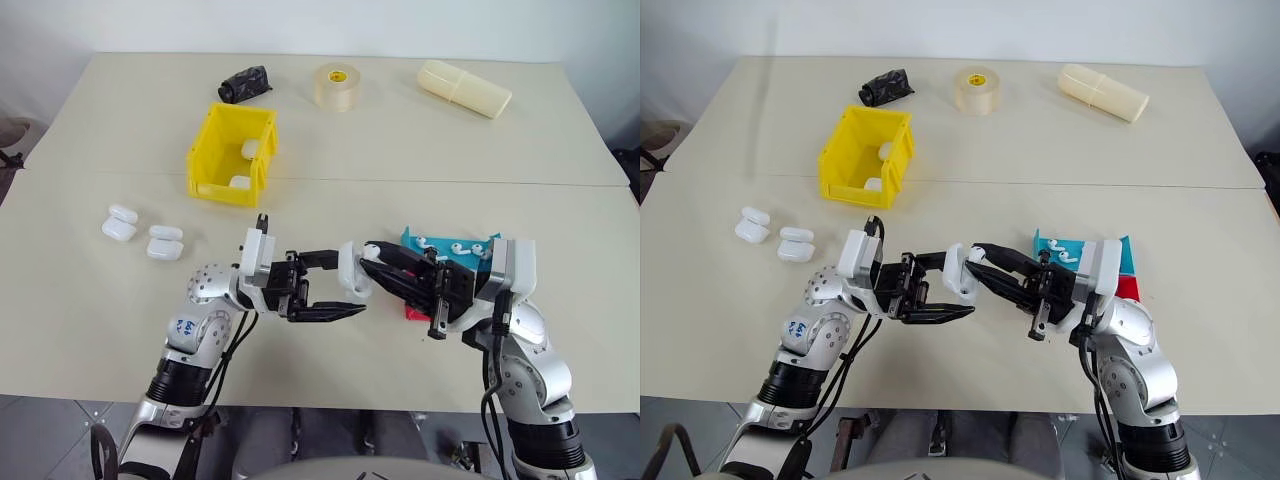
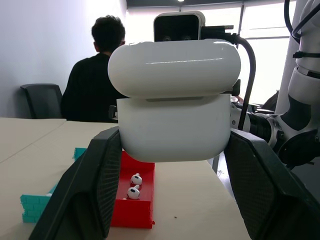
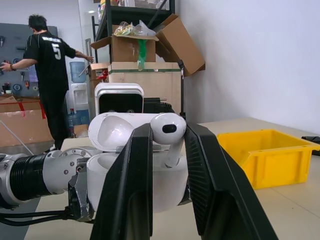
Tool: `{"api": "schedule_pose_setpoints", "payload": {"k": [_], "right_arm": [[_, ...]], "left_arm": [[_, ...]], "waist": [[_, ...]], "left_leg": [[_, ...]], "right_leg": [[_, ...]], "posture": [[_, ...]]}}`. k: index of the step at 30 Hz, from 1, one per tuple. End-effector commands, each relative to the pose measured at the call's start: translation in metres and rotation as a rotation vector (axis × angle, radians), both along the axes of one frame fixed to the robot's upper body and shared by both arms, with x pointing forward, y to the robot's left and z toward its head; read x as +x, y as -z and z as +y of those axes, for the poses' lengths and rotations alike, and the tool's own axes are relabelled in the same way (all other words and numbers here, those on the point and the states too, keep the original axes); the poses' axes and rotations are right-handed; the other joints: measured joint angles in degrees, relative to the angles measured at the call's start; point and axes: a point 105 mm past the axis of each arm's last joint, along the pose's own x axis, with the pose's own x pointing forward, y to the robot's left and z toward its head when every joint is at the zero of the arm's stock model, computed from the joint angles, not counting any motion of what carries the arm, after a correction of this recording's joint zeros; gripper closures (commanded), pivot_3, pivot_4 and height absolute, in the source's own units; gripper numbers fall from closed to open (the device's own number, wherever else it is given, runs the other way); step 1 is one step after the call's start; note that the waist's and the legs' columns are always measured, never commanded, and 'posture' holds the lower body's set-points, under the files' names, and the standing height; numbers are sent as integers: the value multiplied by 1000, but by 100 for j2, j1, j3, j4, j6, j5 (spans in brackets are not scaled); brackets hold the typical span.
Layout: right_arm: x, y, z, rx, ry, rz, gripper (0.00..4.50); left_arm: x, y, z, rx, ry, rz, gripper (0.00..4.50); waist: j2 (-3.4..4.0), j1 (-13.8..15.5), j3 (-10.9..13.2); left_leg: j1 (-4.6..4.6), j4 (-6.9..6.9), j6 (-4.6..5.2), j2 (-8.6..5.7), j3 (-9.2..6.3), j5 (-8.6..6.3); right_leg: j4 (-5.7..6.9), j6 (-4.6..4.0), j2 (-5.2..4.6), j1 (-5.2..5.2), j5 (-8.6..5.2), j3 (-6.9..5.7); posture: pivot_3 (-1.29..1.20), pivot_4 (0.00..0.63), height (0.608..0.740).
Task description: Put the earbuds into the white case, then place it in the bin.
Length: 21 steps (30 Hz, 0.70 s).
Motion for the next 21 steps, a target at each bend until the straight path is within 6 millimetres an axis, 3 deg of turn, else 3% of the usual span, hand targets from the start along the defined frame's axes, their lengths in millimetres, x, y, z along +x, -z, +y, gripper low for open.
{"api": "schedule_pose_setpoints", "payload": {"k": [1, 21], "right_arm": [[-2, 5, 7, -39, -39, 22, 3772], [1, 18, 10, -168, -88, 87, 3772]], "left_arm": [[-15, -17, -6, -51, 73, -84, 1758], [-18, -17, -10, -39, 124, -108, 1758]], "waist": [[0, 0, 0], [0, 0, 0]], "left_leg": [[-1, 0, 0, 0, 0, 0], [-2, 0, 0, 0, 1, 0]], "right_leg": [[0, 0, 0, 0, 0, 0], [0, 0, 0, -2, 0, 1]], "posture": [[0, 150, 740], [0, 150, 740]]}}
